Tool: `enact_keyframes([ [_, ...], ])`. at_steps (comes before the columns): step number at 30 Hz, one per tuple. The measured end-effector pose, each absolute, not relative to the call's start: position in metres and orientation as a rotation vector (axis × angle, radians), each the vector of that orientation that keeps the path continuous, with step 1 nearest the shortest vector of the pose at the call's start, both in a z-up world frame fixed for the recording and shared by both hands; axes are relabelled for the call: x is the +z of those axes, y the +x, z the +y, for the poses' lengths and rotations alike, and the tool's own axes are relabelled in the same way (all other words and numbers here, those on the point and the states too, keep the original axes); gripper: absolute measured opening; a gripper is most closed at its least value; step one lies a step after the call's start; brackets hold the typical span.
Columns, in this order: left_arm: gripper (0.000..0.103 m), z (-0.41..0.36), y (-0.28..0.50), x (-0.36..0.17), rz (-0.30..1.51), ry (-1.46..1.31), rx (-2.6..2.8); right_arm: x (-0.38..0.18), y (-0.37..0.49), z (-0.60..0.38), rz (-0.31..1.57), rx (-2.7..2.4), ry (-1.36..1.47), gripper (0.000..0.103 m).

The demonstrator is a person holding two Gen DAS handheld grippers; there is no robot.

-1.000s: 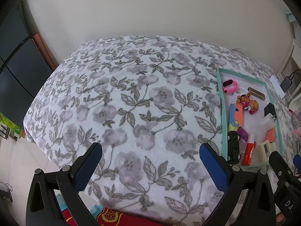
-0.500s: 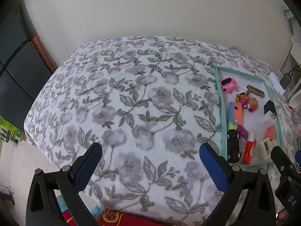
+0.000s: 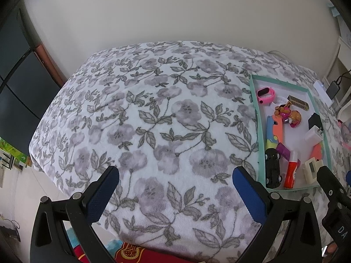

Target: Organize rigid objects

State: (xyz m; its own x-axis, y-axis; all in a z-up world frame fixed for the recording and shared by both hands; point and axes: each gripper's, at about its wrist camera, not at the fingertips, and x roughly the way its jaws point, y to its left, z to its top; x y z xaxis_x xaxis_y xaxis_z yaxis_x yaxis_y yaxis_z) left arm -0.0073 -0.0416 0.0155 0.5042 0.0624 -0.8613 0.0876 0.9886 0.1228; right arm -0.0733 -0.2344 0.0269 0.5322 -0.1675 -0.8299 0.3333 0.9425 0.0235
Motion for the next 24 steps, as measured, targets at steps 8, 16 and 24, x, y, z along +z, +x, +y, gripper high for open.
enact_keyframes([
  [8, 0.103, -0.0403, -0.0072, 0.0163, 1.042, 0.156, -0.015, 0.0273, -0.0735, -0.2350, 0.965, -0.300, 0.186, 0.103],
  [16, 0.103, -0.0402, -0.0077, 0.0173, 1.040, 0.156, -0.012, 0.0271, -0.0733, -0.2350, 0.965, -0.299, 0.185, 0.103],
  [24, 0.103, -0.0398, -0.0082, 0.0177, 1.041, 0.157, -0.009, 0.0276, -0.0732, -0.2352, 0.964, -0.299, 0.184, 0.103],
])
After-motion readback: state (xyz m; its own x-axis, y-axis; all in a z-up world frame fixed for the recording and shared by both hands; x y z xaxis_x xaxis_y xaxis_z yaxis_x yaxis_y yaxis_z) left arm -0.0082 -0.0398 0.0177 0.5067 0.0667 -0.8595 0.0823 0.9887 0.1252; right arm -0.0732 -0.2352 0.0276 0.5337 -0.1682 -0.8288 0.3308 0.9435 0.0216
